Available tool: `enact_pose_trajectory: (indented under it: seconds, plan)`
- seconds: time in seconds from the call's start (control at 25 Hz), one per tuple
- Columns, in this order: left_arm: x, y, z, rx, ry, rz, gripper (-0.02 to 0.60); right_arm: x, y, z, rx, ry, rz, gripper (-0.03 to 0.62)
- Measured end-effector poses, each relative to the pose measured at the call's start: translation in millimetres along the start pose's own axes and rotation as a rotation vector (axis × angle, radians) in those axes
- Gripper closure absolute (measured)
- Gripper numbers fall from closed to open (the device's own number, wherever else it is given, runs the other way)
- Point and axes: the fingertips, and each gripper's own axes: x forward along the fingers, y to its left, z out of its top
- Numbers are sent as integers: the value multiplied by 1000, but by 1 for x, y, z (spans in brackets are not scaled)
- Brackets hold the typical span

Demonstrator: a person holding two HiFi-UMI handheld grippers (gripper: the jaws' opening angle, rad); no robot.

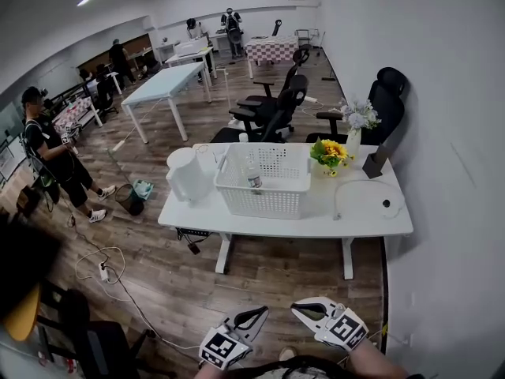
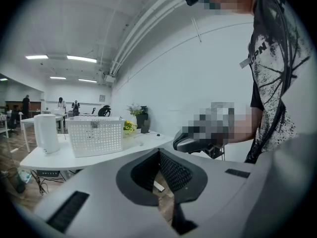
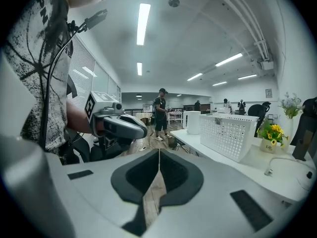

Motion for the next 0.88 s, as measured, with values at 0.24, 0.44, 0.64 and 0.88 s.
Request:
enact_pose_trajectory:
  seconds: [0.24,0.44,0.64,0.88]
  plan:
    - [19,5,-2,0,22,21,571,-3,-24,-7,-10,1,18,571]
    - [26,10,2,0,24,34,571,-6,-39,-6,1,-16,7,571]
    - [34,17,4,-10,24,31,571,-5,-49,-5,26,-29,-7,571]
    - [48,31,3,-8,22,5,571,2,-62,-10,37,-28,-30,571]
